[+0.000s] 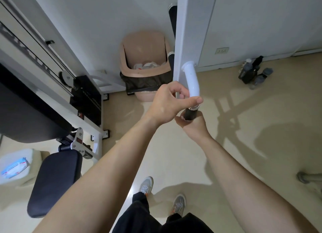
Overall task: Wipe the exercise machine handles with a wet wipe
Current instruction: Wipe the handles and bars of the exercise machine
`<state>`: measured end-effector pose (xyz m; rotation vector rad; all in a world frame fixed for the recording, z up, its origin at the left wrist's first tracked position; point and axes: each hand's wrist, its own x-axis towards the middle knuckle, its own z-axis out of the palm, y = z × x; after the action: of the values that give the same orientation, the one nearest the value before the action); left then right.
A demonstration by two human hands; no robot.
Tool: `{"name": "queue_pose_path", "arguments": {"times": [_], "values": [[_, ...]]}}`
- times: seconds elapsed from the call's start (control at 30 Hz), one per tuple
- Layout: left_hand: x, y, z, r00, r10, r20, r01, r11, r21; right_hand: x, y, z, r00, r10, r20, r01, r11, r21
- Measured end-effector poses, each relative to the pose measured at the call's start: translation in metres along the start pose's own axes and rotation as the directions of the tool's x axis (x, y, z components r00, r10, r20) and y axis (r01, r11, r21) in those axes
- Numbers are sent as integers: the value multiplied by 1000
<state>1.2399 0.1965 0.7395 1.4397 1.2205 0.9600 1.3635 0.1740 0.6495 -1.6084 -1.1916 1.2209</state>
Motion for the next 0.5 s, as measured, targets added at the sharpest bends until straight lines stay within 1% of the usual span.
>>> {"name": "queue_pose_path", "arguments": {"times": [0.07,0.13,0.2,0.27,0.3,0.37,0.43,0.5], "values": [[0,-1,-2,1000,-2,1,2,1000,6,0,-25,-6,998,-58,29,57,998,22],[-2,-1,-3,1000,-11,9,11,1000,-2,-4,-43,-10,987,-160,17,159,986,55],[-3,-2,-4,1000,-12,24,13,1000,-14,-8,-48,-6,961,-268,-62,274,955,112],[-3,0,-4,999,-9,35,9,1000,-22,-8,-36,5,938,-290,-192,322,933,164],[-2,1,-3,999,-14,35,15,1000,-15,-6,-24,12,930,-273,-248,318,934,164],[-1,1,-2,999,-19,26,20,1000,-8,2,6,22,943,-171,-284,215,968,131],[2,-2,-3,1000,5,27,-4,1000,-25,6,30,21,972,-60,-228,82,993,89],[5,-1,-4,999,0,46,0,1000,-7,10,34,12,996,33,-81,-34,999,-17]]}}
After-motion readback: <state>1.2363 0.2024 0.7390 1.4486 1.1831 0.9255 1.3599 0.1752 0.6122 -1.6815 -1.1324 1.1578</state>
